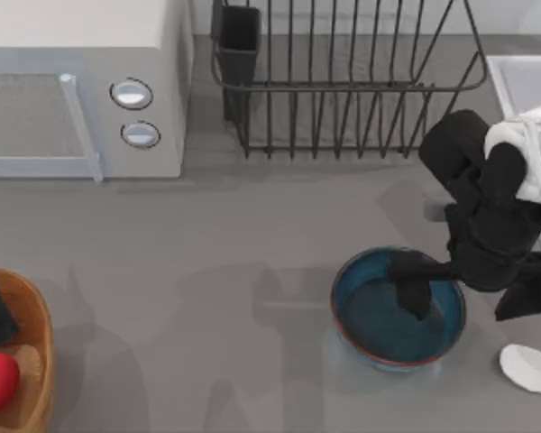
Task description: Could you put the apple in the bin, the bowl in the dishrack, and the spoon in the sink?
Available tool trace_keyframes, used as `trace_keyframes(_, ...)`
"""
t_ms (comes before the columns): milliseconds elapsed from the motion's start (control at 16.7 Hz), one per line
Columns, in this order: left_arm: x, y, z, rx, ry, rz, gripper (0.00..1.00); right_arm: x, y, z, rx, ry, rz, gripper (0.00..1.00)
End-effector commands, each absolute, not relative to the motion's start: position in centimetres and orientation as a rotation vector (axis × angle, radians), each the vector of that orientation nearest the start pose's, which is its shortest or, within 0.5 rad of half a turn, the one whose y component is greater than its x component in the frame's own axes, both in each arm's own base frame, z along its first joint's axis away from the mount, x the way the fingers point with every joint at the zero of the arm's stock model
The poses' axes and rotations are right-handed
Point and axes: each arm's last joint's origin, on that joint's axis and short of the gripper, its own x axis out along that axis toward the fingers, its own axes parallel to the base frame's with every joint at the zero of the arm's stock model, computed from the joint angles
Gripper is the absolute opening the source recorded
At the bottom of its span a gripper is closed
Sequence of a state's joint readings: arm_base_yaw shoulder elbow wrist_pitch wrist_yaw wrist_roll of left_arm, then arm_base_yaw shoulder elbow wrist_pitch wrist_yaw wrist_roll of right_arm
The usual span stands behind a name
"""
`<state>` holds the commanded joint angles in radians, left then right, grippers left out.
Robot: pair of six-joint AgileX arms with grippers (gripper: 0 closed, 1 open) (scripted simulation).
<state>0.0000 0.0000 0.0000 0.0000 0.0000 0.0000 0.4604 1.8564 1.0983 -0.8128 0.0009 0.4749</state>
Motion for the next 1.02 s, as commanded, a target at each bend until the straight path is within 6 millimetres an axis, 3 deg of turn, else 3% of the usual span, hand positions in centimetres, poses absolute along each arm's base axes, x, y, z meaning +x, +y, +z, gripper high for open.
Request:
trace_keyframes(540, 10.57, -0.12, 16.0, 0.0, 0.0, 0.0, 1.0, 28.52, 14.35, 12.9, 0.008, 1.571, -0.008, 0.02)
trace_keyframes(1020, 10.57, -0.12, 16.0, 0.0, 0.0, 0.0, 1.0, 28.52, 14.35, 12.9, 0.008, 1.571, -0.008, 0.0)
